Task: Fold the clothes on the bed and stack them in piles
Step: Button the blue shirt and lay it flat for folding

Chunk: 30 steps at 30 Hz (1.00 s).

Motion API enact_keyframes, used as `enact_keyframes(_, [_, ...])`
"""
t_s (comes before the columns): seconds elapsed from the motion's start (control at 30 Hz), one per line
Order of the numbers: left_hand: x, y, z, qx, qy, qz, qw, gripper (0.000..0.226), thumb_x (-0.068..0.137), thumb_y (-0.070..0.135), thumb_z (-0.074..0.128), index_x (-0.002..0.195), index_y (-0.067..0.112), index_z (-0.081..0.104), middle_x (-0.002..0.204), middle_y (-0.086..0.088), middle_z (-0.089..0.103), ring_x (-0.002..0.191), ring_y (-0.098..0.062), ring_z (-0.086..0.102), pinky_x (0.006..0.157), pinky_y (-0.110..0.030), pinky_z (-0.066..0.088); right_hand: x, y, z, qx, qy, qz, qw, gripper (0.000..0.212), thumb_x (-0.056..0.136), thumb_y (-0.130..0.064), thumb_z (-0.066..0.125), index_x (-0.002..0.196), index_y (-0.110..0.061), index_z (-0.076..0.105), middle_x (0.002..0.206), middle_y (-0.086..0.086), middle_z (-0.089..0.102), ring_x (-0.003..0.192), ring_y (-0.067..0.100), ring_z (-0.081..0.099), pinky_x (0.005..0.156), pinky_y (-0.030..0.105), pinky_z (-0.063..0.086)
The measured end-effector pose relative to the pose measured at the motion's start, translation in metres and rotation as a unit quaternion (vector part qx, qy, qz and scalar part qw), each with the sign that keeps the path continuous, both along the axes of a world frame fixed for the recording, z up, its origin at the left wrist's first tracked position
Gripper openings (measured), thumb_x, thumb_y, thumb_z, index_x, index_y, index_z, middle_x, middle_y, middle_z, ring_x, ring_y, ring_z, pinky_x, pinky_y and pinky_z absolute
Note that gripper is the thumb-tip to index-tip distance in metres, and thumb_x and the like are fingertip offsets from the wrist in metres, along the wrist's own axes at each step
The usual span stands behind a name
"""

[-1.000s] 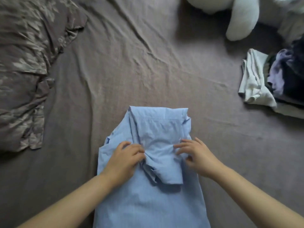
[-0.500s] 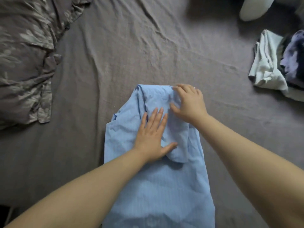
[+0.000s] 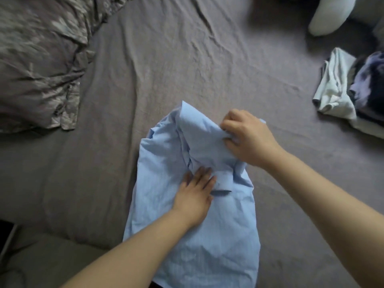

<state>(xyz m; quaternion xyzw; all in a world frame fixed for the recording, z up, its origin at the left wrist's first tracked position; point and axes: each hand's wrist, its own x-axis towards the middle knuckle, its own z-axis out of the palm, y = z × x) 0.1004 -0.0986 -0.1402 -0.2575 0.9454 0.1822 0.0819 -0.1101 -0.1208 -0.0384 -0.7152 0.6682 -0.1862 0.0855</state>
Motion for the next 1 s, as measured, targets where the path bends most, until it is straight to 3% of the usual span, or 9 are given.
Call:
enact_keyframes(0.13, [0.037,-0.009,0.019,0.081,0.088,0.077,0.99,0.045,0.082,0.027,0.04,0.114,0.008,0.067,0.116,-0.018,0.066,0.102,-0.039,0.065,0.079,-0.045,0.055,0.039,0.075,0.014,0.007,-0.007,0.044,0.999,0.021,0.069,-0.004,0.053,0.083,-0.013,0.066,0.103,0.004,0.069,0.09,0.027,0.064,0.067,0.032,0.051])
enact_keyframes(0.23, [0.078,-0.011,0.051,0.254,0.117,0.292,0.915,0.033,0.092,0.024,0.038,0.106,0.006,0.063,0.108,-0.019,0.066,0.098,-0.04,0.062,0.078,-0.045,0.054,0.076,0.12,0.011,0.038,-0.032,0.077,0.996,0.022,0.075,-0.007,0.047,0.083,-0.017,0.066,0.105,-0.003,0.069,0.092,0.021,0.067,0.06,0.029,0.051])
enact_keyframes(0.37, [0.099,-0.008,0.09,0.523,0.161,0.641,0.537,0.046,0.096,0.057,0.036,0.1,0.019,0.062,0.101,-0.006,0.066,0.097,-0.027,0.062,0.091,-0.043,0.049,0.113,0.167,-0.013,0.114,-0.034,0.067,0.991,0.025,0.072,-0.007,0.046,0.085,-0.018,0.065,0.113,-0.005,0.068,0.107,0.017,0.062,0.078,0.027,0.047])
enact_keyframes(0.4, [0.098,-0.005,0.093,0.545,0.155,0.651,0.505,0.053,0.089,0.068,0.037,0.106,0.022,0.059,0.103,-0.003,0.064,0.097,-0.023,0.061,0.091,-0.041,0.048,0.117,0.175,-0.021,0.139,-0.038,0.068,0.987,0.023,0.075,-0.01,0.047,0.085,-0.019,0.065,0.114,-0.007,0.068,0.108,0.017,0.062,0.082,0.026,0.045])
enact_keyframes(0.5, [0.089,0.01,0.092,0.547,0.094,0.622,0.552,0.071,0.065,0.072,0.065,0.112,0.02,0.061,0.107,0.002,0.067,0.098,-0.019,0.064,0.087,-0.037,0.051,0.128,0.19,-0.033,0.22,-0.085,0.064,0.97,0.019,0.083,-0.021,0.05,0.091,-0.023,0.067,0.109,-0.011,0.069,0.107,0.016,0.065,0.083,0.027,0.051])
enact_keyframes(0.63, [0.074,0.007,0.077,0.404,0.088,0.653,0.635,0.053,0.082,0.052,0.066,0.112,0.009,0.062,0.106,-0.001,0.066,0.096,-0.021,0.061,0.071,-0.027,0.048,0.121,0.18,-0.039,0.138,-0.105,-0.045,0.984,0.031,0.09,-0.033,0.052,0.112,-0.018,0.067,0.123,-0.003,0.065,0.116,0.019,0.06,0.09,0.035,0.052])
enact_keyframes(0.87, [0.058,-0.039,0.043,0.355,0.172,0.698,0.598,0.038,0.087,0.036,0.066,0.113,0.009,0.058,0.107,-0.002,0.063,0.092,-0.018,0.059,0.079,-0.029,0.047,0.121,0.12,-0.072,0.166,0.023,-0.127,0.978,0.067,0.094,-0.06,0.026,0.149,-0.022,0.031,0.158,0.0,0.021,0.147,0.021,0.012,0.117,0.048,0.006])
enact_keyframes(0.93, [0.065,-0.047,0.029,0.345,0.165,0.701,0.602,0.017,0.088,0.022,0.066,0.084,0.008,0.056,0.09,-0.008,0.064,0.083,-0.021,0.056,0.07,-0.03,0.049,0.118,0.13,-0.09,0.252,0.012,-0.201,0.947,0.08,0.088,-0.072,0.009,0.152,-0.026,0.02,0.16,0.0,0.012,0.148,0.021,0.007,0.118,0.047,0.003])
enact_keyframes(1.0, [0.076,-0.049,0.021,0.341,0.15,0.697,0.612,0.034,0.087,0.019,0.068,0.065,0.012,0.042,0.071,-0.005,0.054,0.076,-0.02,0.05,0.059,-0.027,0.041,0.11,0.146,-0.098,0.337,-0.006,-0.28,0.899,0.093,0.078,-0.076,-0.003,0.154,-0.023,0.007,0.162,0.002,0.002,0.149,0.02,0.002,0.119,0.04,-0.001])
